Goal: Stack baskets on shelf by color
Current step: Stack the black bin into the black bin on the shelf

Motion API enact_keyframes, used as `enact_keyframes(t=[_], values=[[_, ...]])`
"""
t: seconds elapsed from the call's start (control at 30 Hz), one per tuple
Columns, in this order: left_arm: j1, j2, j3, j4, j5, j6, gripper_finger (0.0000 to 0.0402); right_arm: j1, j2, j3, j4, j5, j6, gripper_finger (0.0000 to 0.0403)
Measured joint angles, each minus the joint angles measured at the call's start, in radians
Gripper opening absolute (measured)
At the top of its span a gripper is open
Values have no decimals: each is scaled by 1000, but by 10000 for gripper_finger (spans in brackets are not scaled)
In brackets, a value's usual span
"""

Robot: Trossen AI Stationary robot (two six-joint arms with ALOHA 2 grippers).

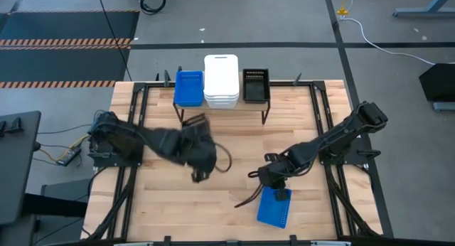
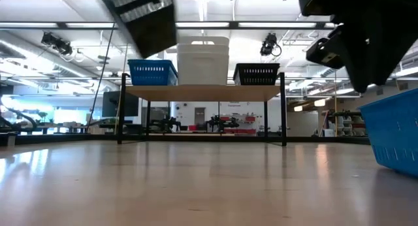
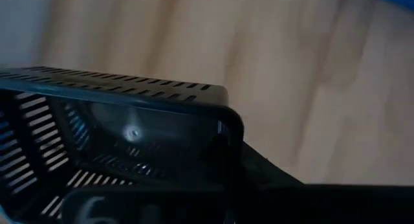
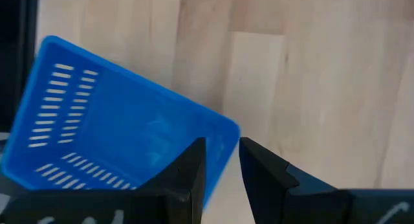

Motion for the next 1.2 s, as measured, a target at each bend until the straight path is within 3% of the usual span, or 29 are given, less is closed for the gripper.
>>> enact_keyframes(t=[0.2,0.47,0.67,1.0,1.2], values=[[135,11,150,80,-37,324,2,39,0,0,0,28,94,100],[296,17,190,313,32,690,2,102,0,0,-1,84,221,100],[362,17,189,443,90,814,3,121,0,0,8,135,307,100],[369,29,190,737,138,955,5,121,0,0,30,151,418,100],[375,57,188,620,136,955,6,118,-19,4,2,280,366,100]])
